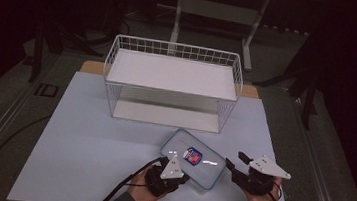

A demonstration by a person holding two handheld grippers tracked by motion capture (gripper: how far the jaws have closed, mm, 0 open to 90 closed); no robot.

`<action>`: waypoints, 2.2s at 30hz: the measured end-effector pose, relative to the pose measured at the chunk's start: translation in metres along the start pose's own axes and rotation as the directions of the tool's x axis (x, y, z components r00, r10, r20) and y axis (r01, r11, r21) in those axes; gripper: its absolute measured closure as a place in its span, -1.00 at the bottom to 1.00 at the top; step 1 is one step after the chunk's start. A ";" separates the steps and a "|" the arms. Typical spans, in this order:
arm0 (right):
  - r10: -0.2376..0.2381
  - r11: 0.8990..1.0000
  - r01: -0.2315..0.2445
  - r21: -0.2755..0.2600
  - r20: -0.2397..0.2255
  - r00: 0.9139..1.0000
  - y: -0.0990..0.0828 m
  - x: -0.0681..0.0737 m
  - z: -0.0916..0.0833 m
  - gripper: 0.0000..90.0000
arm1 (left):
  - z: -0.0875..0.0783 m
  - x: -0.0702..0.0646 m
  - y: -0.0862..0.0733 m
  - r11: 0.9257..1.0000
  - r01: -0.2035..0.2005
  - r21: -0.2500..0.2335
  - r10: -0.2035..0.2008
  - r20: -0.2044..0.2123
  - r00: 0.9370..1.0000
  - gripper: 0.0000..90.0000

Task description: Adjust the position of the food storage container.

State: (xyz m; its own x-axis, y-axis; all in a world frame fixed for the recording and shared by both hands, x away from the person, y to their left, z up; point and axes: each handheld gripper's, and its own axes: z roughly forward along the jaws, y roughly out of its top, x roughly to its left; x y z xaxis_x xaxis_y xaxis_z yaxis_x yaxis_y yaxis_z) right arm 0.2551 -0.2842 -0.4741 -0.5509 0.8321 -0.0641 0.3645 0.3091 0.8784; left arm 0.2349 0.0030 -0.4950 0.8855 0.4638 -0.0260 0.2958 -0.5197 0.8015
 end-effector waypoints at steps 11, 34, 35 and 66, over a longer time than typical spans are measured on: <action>0.018 0.999 -0.018 0.029 -0.005 1.000 -0.002 -0.002 0.003 0.14 | 0.029 -0.002 0.015 1.000 0.023 -0.020 -0.023 -0.024 0.999 0.99; 0.114 0.969 -0.085 0.231 -0.111 0.987 -0.014 -0.011 0.007 0.98 | -0.037 0.075 -0.002 0.979 0.172 -0.106 -0.192 -0.223 0.956 0.98; 0.118 0.966 -0.087 0.244 -0.118 0.986 -0.015 -0.011 0.007 0.99 | -0.038 0.076 -0.003 0.978 0.178 -0.107 -0.198 -0.229 0.953 0.98; 0.092 0.967 -0.058 0.250 -0.129 0.987 0.012 0.000 0.058 1.00 | -0.053 0.097 -0.043 0.965 0.256 -0.062 -0.264 -0.250 0.932 0.99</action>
State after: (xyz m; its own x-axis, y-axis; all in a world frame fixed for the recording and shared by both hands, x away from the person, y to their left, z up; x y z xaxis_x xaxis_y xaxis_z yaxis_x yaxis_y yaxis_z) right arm 0.3031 -0.2536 -0.4906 -0.6068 0.7909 0.0786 0.5716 0.3656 0.7346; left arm 0.2889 0.1088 -0.5003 0.6575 0.7485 -0.0864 0.4900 -0.3377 0.8036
